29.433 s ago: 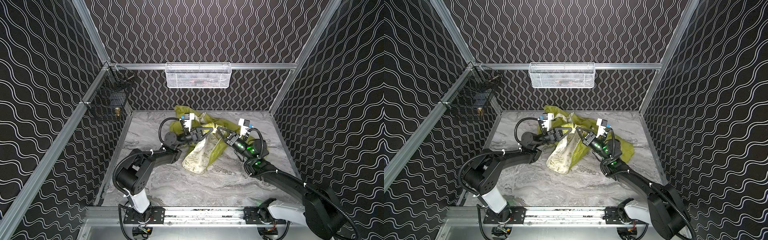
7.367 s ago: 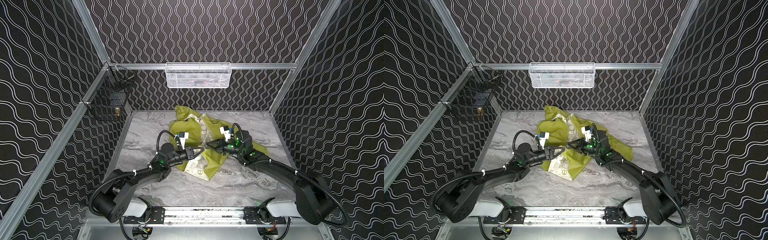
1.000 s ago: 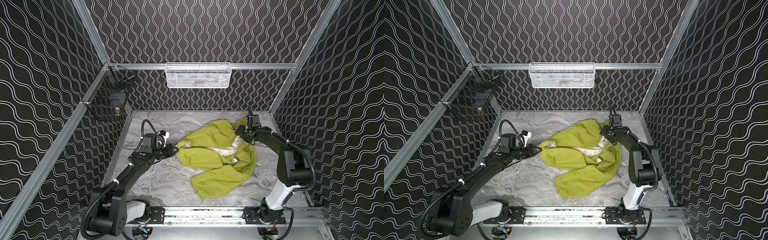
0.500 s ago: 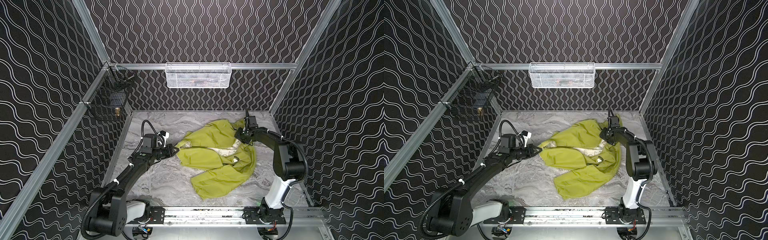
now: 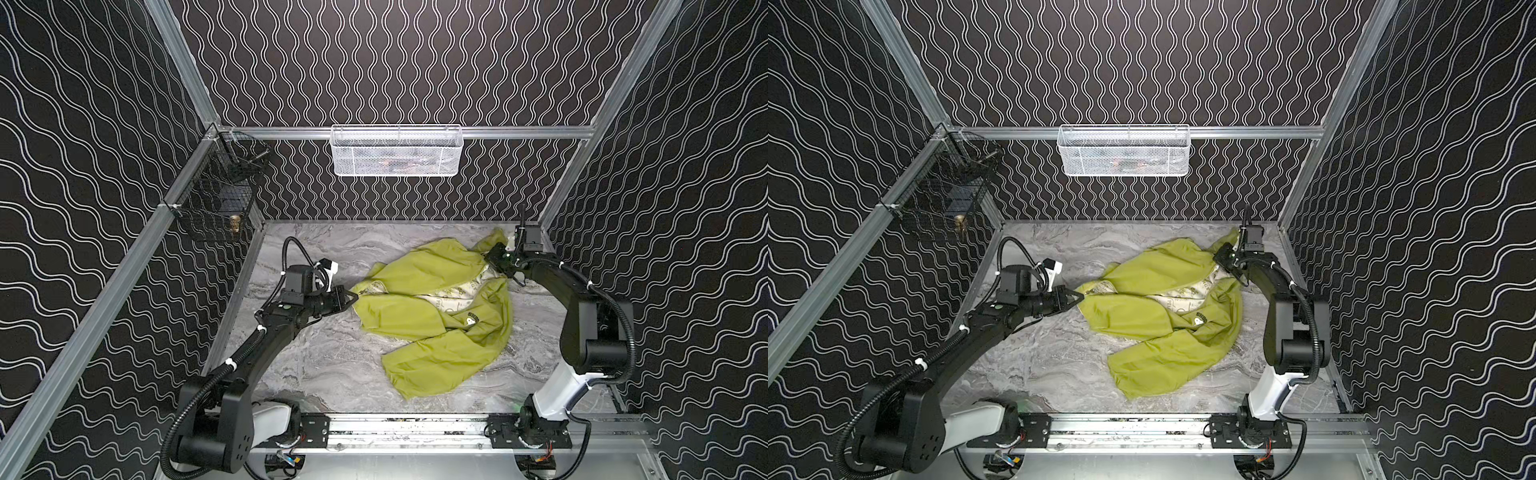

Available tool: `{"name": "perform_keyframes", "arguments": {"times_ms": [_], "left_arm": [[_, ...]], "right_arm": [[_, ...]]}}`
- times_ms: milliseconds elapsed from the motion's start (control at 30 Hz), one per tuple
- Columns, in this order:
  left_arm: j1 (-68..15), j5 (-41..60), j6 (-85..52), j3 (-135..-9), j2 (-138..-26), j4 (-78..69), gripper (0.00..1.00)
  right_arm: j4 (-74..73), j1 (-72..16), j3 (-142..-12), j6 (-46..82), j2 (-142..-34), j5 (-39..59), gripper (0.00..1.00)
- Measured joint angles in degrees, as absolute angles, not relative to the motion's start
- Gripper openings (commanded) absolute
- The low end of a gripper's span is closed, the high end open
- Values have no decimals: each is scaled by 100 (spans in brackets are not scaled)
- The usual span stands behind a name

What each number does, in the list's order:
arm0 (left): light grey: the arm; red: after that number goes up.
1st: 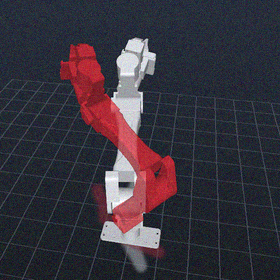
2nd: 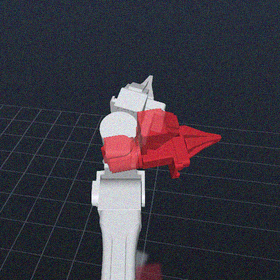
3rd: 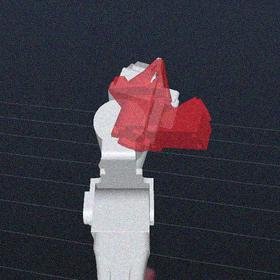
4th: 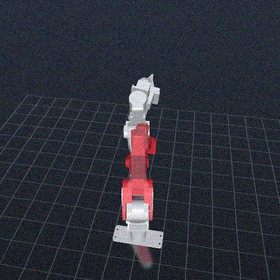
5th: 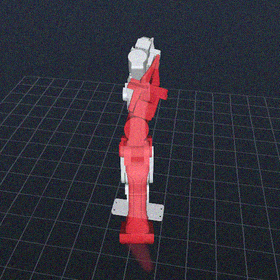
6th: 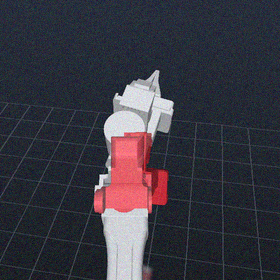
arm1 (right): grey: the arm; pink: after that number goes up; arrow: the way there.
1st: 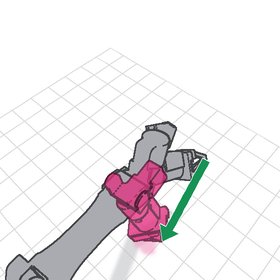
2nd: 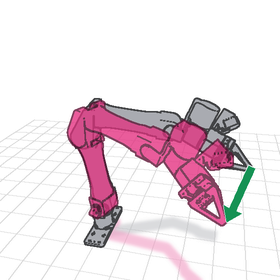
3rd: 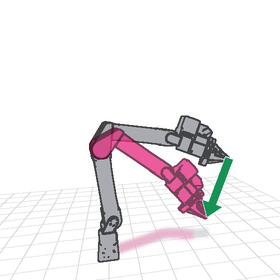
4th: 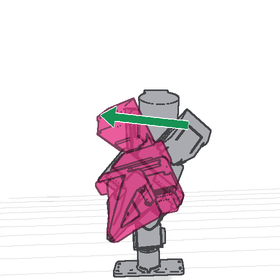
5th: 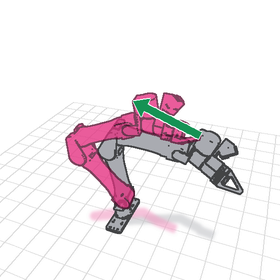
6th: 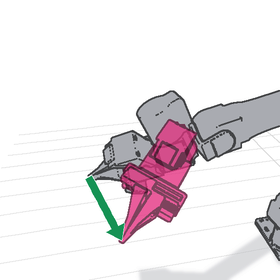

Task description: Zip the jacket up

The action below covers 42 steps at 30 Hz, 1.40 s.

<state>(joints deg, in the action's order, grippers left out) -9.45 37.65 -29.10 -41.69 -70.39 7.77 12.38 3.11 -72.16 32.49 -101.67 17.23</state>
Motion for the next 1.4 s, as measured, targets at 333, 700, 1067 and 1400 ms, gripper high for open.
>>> {"name": "perform_keyframes", "arguments": {"times_ms": [333,700,1067,1400], "left_arm": [[-943,3662,-2534,-4434,-6982,1411,0],[-939,3634,-2344,-4515,-6869,1822,0],[-937,3811,-2346,-4512,-6976,1815,0],[-937,3813,-2366,-4469,-6978,1767,0]], "right_arm": [[401,926,-7352,2965,-10634,2550,0],[5,1190,-7677,2943,-11360,2821,0],[204,1369,-7767,3035,-11349,2735,55],[998,1396,-7673,3085,-10403,1946,50]]}}
